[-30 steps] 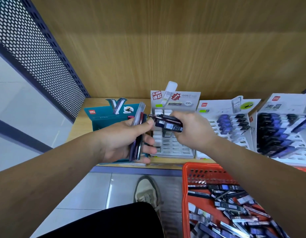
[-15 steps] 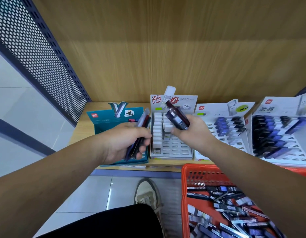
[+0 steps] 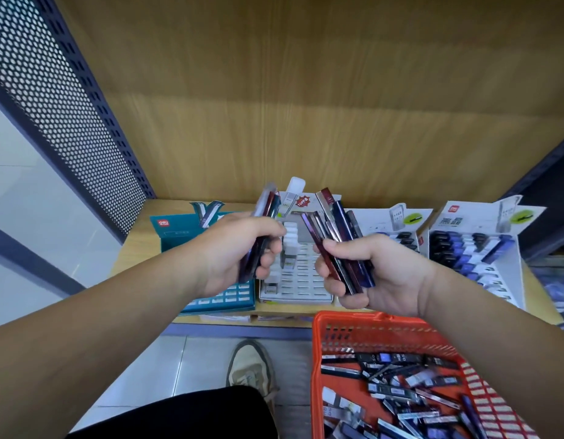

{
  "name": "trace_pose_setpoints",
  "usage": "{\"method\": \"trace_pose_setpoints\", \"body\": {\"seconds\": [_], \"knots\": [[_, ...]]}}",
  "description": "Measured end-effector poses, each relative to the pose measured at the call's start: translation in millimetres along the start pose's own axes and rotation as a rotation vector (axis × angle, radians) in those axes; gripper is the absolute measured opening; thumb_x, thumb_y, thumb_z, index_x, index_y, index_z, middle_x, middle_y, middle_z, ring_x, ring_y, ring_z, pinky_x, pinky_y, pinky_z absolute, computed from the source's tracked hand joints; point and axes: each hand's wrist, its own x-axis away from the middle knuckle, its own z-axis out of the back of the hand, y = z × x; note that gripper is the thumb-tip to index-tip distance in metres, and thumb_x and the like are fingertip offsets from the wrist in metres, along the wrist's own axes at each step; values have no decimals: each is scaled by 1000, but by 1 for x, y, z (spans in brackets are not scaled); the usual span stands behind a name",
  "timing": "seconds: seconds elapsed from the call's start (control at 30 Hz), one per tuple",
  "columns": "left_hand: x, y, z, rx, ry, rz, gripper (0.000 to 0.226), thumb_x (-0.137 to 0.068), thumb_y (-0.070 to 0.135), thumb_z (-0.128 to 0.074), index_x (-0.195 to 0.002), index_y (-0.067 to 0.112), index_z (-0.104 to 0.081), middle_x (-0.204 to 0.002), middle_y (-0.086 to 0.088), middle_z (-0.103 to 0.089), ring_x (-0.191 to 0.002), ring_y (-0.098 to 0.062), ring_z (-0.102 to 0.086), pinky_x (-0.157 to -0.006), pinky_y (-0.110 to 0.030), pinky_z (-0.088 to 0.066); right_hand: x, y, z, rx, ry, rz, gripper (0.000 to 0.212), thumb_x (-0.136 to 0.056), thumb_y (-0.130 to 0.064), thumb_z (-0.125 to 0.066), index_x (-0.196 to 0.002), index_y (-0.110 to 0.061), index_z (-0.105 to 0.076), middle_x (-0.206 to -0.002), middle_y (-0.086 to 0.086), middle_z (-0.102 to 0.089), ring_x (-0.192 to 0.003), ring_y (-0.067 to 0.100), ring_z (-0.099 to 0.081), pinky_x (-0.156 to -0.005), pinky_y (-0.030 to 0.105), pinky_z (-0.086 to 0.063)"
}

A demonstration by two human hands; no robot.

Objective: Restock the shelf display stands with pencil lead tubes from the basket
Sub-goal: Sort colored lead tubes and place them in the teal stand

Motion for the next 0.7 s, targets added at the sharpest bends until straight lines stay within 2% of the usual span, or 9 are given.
{"method": "trace_pose_setpoints", "body": {"seconds": [0.17, 0.23, 0.3, 0.33, 0.4, 0.5, 0.57, 0.7], "knots": [[2, 3, 2, 101, -123, 68, 29, -97, 40, -62, -101, 11, -62, -71, -4, -52, -51, -16, -40, -46, -27, -32, 1, 13, -4, -44, 6, 57, 35, -88, -24, -67, -118, -8, -57, -78, 5, -59, -58, 17, -51, -41, 25, -33], [4, 5, 3, 150, -169, 97, 23, -94, 33, -62, -101, 11, -62, -71, -3, -52, -51, -15, -40, -46, -26, -33, -3, 17, -4, -51, 16, 118, 36, -87, -23, -73, -120, -10, -62, -78, 3, -55, -59, 15, -49, -43, 25, -33], [7, 7, 3, 150, -234, 120, 11, -89, 18, -61, -98, 11, -60, -72, -3, -50, -52, -14, -40, -47, -24, -32, -8, 17, -3, -30, 52, 170, 25, -87, -21, -77, -107, -15, -64, -76, 1, -49, -58, 13, -44, -43, 24, -30], [7, 6, 3, 118, -269, 118, 6, -89, 12, -61, -94, 13, -58, -71, -2, -49, -52, -13, -39, -47, -24, -32, -9, 17, -3, -27, 81, 186, 18, -88, -21, -75, -100, -17, -62, -75, 1, -47, -57, 13, -42, -43, 24, -28], [6, 3, 3, 16, -321, 93, 13, -91, 11, -66, -85, 17, -56, -69, -1, -46, -51, -12, -38, -46, -23, -30, -12, 16, -2, -30, 133, 212, 15, -91, -21, -73, -93, -17, -59, -73, 0, -45, -56, 13, -41, -43, 25, -27], [7, 0, -3, -154, -369, 97, 26, -85, 20, -78, -78, 19, -53, -66, -1, -42, -48, -12, -34, -44, -24, -27, -12, 12, -3, -20, 192, 267, 23, -87, -28, -77, -90, -15, -58, -72, 1, -46, -55, 14, -40, -45, 27, -25], [8, -2, -9, -263, -392, 111, 31, -88, 22, -81, -78, 20, -52, -64, -1, -42, -48, -13, -32, -45, -24, -24, -10, 9, -4, -10, 202, 301, 25, -85, -33, -78, -88, -15, -60, -72, 1, -47, -54, 14, -41, -45, 28, -24], [10, -5, -20, -420, -398, 139, 28, -90, 25, -79, -89, 16, -52, -63, -2, -43, -46, -13, -30, -43, -23, -24, -9, 5, -2, 8, 153, 341, 39, -84, -38, -78, -108, -11, -62, -70, 1, -48, -54, 14, -41, -42, 26, -26]]}}
